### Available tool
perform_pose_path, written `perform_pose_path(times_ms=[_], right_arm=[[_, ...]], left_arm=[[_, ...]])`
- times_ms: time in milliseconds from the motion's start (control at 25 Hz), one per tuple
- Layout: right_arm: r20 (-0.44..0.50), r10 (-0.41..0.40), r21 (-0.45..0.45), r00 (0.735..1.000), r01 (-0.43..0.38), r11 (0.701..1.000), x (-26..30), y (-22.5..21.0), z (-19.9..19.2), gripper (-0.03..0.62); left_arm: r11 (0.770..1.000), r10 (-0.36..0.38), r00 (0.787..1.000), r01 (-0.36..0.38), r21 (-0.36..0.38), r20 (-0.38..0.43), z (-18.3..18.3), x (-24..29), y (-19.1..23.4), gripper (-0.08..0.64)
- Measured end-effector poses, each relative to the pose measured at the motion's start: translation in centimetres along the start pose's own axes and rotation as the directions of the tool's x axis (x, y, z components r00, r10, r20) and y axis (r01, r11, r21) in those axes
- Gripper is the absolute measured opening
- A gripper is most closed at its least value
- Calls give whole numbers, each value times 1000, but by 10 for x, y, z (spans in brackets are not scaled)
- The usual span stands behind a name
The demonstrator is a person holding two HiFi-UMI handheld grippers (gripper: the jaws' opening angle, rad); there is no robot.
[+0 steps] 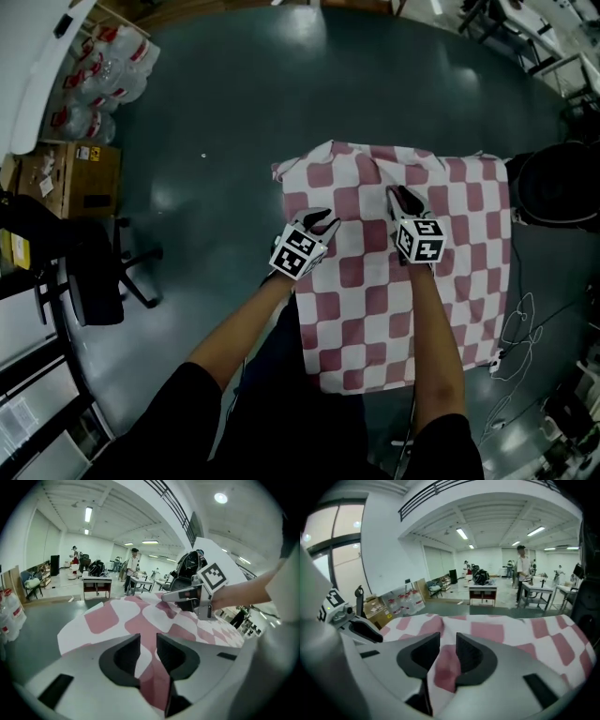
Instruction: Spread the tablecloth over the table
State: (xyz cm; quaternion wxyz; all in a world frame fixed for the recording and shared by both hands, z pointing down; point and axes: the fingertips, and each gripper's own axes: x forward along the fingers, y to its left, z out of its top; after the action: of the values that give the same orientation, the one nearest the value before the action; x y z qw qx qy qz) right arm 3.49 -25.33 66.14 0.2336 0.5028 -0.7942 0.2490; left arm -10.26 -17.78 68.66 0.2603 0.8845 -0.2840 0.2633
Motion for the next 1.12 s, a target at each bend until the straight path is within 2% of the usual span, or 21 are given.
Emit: perform_pose_path(times_ms=[80, 160, 320, 360, 480, 520, 560, 640, 760, 880, 920, 1000, 1040, 1120], right_arm=[[-42, -52, 44, 998, 54, 998, -1, -37, -9, 120], [-97, -49, 72, 994, 56, 996, 5, -56, -24, 121], [-147, -48, -12, 988, 46, 999, 17, -77, -26, 113], [-151, -52, -28, 987, 48, 998, 18, -84, -24, 67], [-136, -28, -24, 990, 25, 999, 19, -89, -18, 48], [-122, 5, -12, 993, -7, 1000, 18, -82, -16, 60], [-99, 44, -2, 994, -45, 999, 16, -71, -12, 119], [-44, 88, -14, 995, -89, 996, 12, -53, 0, 129], [-22, 75, -41, 997, -76, 996, 19, -41, 8, 129], [-87, 27, -52, 996, -31, 998, 29, -41, -9, 149], [-93, -9, -45, 996, 5, 999, 28, -47, -12, 143], [-75, -47, 7, 996, 47, 999, 24, -55, -11, 112], [-63, -38, 25, 997, 39, 999, 22, -55, -8, 112], [-30, -15, -8, 999, 14, 1000, 20, -51, 5, 120]], left_arm=[[998, 7, 1000, -5, 57, -22, -1, 7, 0, 106], [995, 25, 998, -19, 102, -58, -9, 8, -1, 106], [993, 43, 996, -34, 110, -84, -23, 0, -3, 109], [994, 47, 996, -38, 103, -79, -24, -3, -3, 109], [997, 36, 998, -32, 67, -60, -21, -9, 0, 109], [999, 27, 998, -24, 45, -60, -20, -10, 1, 109], [1000, 19, 998, -18, 24, -53, -17, -11, 5, 109], [999, 27, 1000, -26, 22, -8, -4, -13, 18, 108], [995, 92, 994, -95, 43, 65, 24, -12, 53, 109], [989, 145, 988, -143, -47, 55, 26, -10, 85, 114], [985, 148, 988, -143, -92, 47, 24, -11, 91, 82], [979, 129, 991, -121, -162, 39, 21, -14, 94, 78], [979, 112, 993, -104, -176, 36, 20, -15, 92, 78], [982, 87, 995, -79, -171, 44, 23, -17, 89, 83]])
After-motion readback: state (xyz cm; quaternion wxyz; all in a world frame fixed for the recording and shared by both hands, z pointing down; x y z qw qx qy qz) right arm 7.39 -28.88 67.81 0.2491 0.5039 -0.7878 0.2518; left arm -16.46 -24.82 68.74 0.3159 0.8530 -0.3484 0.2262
